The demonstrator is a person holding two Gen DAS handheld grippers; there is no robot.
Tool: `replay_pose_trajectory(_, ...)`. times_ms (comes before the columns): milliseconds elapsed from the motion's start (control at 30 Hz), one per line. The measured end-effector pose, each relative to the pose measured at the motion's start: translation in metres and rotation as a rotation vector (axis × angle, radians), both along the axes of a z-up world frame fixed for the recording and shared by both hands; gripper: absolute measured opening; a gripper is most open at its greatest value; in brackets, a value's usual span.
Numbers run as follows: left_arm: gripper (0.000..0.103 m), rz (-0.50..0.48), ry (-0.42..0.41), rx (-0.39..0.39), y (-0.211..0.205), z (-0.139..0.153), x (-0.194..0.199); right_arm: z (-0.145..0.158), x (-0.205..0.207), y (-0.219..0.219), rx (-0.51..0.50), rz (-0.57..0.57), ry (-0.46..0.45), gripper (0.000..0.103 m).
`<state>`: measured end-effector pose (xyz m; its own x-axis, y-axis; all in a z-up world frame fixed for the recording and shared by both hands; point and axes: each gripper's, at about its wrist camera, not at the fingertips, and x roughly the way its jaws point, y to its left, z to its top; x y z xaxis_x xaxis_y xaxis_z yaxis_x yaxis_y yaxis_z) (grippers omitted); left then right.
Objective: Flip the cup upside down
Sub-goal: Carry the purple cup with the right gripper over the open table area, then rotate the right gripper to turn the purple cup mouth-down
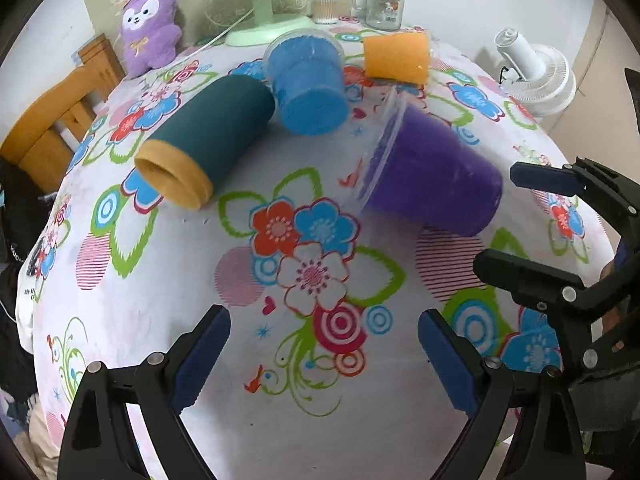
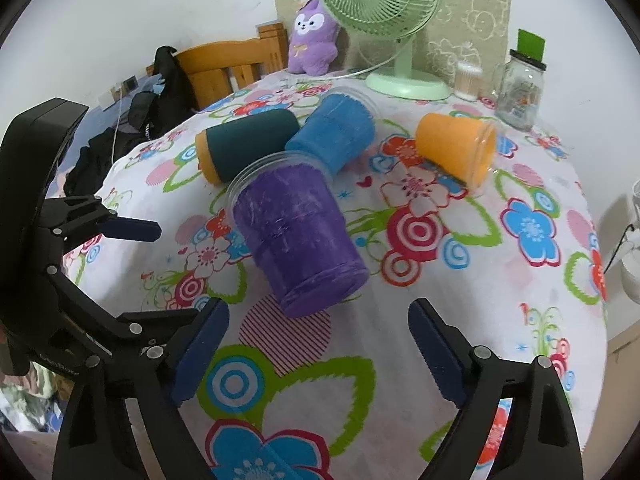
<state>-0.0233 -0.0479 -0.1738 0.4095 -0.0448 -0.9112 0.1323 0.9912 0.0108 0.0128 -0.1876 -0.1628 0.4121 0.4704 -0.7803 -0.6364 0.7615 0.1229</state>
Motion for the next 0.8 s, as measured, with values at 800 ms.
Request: replay_pose_trajectory(800, 0.096, -0.003, 0.011, -0.017, 0.018, -0.011, 0.009, -0.02, 0.021, 0.019, 0.009, 0.009, -0.014, 0.064)
